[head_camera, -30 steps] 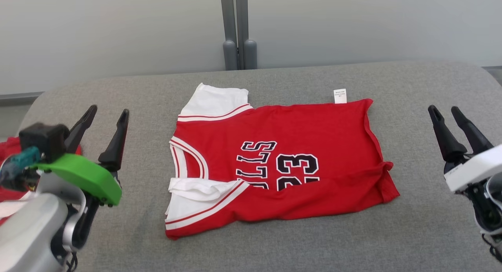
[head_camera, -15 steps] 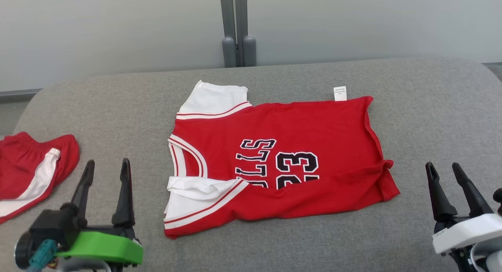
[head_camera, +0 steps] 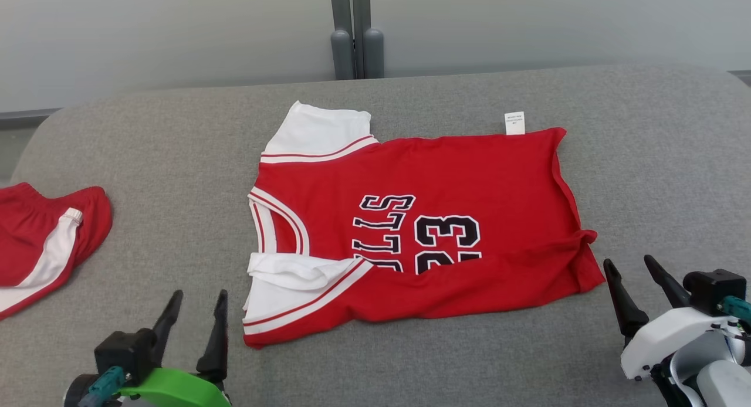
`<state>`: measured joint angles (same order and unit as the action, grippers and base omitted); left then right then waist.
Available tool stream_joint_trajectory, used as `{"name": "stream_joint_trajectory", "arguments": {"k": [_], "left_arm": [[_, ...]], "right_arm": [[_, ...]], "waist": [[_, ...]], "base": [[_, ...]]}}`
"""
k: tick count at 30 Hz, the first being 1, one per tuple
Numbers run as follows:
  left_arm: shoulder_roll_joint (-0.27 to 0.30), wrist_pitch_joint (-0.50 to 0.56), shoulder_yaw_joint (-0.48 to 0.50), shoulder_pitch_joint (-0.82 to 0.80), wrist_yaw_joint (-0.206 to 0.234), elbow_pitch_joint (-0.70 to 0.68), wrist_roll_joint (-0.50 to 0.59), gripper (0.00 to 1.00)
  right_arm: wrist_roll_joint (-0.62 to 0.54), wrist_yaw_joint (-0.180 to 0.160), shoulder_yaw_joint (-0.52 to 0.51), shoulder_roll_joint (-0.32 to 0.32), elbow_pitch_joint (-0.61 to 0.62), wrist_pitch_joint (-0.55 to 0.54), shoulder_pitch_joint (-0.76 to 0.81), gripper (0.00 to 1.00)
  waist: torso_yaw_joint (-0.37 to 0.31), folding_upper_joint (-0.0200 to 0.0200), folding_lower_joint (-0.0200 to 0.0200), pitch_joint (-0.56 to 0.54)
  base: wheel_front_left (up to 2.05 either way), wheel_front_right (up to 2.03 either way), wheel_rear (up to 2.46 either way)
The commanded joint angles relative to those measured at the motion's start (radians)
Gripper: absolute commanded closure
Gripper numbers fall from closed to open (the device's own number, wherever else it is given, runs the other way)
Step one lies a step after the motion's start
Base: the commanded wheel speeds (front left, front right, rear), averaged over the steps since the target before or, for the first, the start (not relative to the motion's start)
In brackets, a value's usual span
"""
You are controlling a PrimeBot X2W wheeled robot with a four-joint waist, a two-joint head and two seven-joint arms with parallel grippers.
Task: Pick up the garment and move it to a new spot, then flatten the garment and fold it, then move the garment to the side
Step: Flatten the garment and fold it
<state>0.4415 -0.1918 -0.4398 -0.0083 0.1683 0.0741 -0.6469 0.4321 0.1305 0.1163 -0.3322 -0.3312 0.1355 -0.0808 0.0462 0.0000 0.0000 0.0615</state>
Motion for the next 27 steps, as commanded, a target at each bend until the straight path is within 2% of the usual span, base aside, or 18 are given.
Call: {"name": "stream_joint_trajectory", "arguments": {"k": [1,6,12,19,26,27], "left_arm": [[-0.006,0.014,-0.008,-0.02,-0.007,0.015,-0.008,0.0],[-0.026,0.136,-0.071,-0.053,-0.047,0.101,-0.038,0.0],[-0.059,0.21,-0.103,-0.109,-0.072,0.19,-0.064,0.0],[-0.104,0.256,-0.144,-0.169,-0.128,0.316,-0.082,0.0],[-0.118,0.247,-0.15,-0.201,-0.142,0.377,-0.084,0.0],[-0.12,0.25,-0.151,-0.206,-0.146,0.383,-0.088,0.09]], "right_arm": [[-0.018,0.0,0.004,0.005,-0.024,-0.017,-0.026,0.0],[-0.053,0.0,0.04,0.024,-0.122,-0.068,-0.089,0.0],[-0.085,0.0,0.058,0.038,-0.204,-0.115,-0.142,0.0],[-0.133,0.0,0.028,0.065,-0.26,-0.168,-0.171,0.0],[-0.141,0.0,0.028,0.078,-0.273,-0.183,-0.175,0.0],[-0.138,0.0,0.029,0.079,-0.275,-0.186,-0.175,0.0]], "waist": [[0.008,0.0,0.0,0.015],[0.02,0.0,0.0,0.039],[0.026,0.0,0.0,0.055],[0.023,0.0,0.0,0.064],[0.014,0.0,0.0,0.064],[0.014,0.0,0.0,0.063]], "base": [[0.0,0.0,0.0],[0.0,0.0,0.0],[0.0,0.0,0.0],[0.0,0.0,0.0],[0.0,0.0,0.0],[0.0,0.0,0.0]]}}
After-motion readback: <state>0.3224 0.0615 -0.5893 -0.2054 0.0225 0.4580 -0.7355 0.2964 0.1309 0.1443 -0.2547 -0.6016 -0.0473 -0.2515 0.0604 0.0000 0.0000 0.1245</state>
